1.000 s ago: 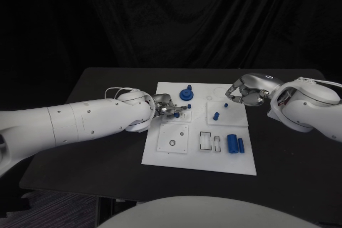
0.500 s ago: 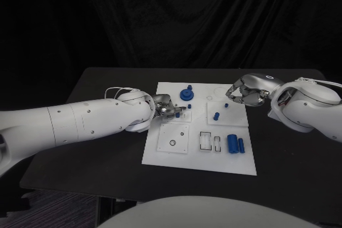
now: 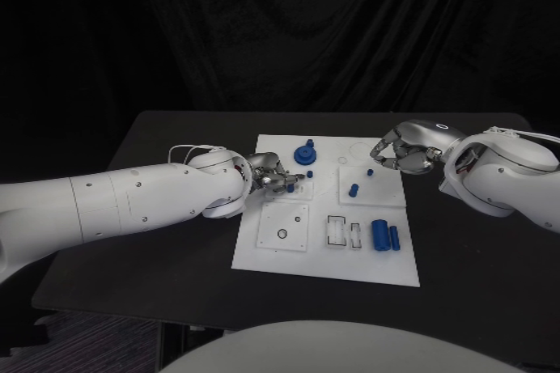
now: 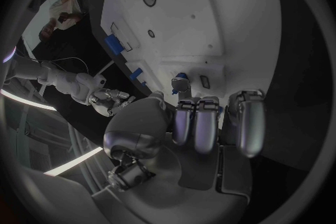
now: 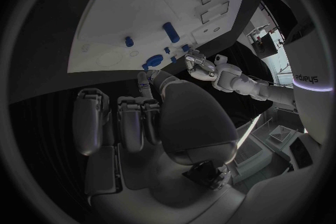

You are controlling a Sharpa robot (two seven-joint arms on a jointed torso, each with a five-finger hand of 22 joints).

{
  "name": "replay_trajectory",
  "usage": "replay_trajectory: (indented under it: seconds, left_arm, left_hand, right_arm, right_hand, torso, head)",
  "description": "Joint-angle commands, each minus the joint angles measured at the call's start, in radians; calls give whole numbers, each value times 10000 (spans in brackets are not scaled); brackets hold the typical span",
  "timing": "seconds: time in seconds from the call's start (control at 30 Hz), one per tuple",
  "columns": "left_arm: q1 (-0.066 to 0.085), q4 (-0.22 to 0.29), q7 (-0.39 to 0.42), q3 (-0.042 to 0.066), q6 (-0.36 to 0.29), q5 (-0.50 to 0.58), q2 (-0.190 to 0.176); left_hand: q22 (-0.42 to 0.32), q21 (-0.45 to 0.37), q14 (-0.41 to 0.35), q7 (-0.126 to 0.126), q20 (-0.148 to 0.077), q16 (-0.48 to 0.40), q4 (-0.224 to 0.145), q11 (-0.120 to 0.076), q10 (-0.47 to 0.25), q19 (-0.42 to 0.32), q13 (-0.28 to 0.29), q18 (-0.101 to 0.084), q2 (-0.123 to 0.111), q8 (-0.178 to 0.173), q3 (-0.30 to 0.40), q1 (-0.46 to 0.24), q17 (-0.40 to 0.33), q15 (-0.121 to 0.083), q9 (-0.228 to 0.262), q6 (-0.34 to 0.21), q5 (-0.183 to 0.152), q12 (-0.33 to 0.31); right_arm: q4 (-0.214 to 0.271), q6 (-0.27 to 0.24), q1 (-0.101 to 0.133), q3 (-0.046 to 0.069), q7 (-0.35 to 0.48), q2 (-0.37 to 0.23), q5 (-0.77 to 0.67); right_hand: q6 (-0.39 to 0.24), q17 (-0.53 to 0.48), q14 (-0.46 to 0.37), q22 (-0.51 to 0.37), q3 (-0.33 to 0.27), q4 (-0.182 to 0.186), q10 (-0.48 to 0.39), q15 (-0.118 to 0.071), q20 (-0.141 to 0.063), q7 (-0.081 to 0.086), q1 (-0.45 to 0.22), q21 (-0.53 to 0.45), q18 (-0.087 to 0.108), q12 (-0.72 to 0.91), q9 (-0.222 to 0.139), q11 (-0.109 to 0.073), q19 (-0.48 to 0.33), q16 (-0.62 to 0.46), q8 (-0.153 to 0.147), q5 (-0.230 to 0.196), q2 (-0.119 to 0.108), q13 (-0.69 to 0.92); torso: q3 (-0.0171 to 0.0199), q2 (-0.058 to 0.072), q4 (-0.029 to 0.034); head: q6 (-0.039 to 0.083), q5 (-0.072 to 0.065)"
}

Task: Assemble the parts on the task board

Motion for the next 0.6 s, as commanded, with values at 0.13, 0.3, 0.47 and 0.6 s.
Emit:
replay_trajectory:
  seconds: [0.13,0.3,0.47,0.6]
  left_arm:
    - [159,617,447,8,-1166,-101,-451]
    - [575,900,515,8,-1103,-403,-761]
    - [979,728,386,7,-621,-511,-936]
    - [1102,174,354,7,-409,-538,-841]
  left_hand:
    - [2211,122,1057,-66,-111,65,-96,-138,1070,448,2612,25,-253,-466,-9,1068,2633,-125,500,-314,425,-5]
    - [2244,238,1057,-106,-164,65,-231,-190,1070,504,2612,-2,-457,-683,254,2159,2633,-175,465,-433,740,-5]
    - [2283,365,1057,-42,-161,65,-268,-156,1070,561,2612,-32,-617,-1825,469,2807,2633,-159,220,-1467,539,-5]
    - [2300,422,1057,9,-142,65,-221,-119,1070,585,2612,-45,-650,-1952,547,2968,2633,-133,220,-1640,417,-5]
  right_arm:
    - [13,-43,-23,7,-135,-42,-17]
    - [4,-118,-22,7,-124,-67,-17]
    - [-10,-150,-22,7,-114,-64,-17]
    - [-28,-139,-22,7,-110,-44,-17]
  right_hand:
    - [-7,2634,1060,2115,56,-24,1041,4,3,-39,-124,-9,71,27,-15,-20,243,29,-43,44,15,2632]
    - [-21,2634,1060,2115,56,-26,1041,4,2,-35,-134,-12,71,27,-19,-19,242,29,-51,44,7,2632]
    - [-36,2634,1060,2116,57,-28,1041,4,0,-31,-143,-8,70,27,-22,-17,245,29,-61,44,0,2632]
    - [-40,2634,1060,2118,58,-28,1041,4,0,-30,-148,-3,69,27,-23,-17,248,29,-63,45,0,2632]
  torso:
    - [20,-7,1]
    - [9,10,14]
    - [14,9,16]
    - [2,10,28]
  head:
    - [-2,-78]
    - [-2,-117]
    - [-2,-146]
    - [-2,-137]
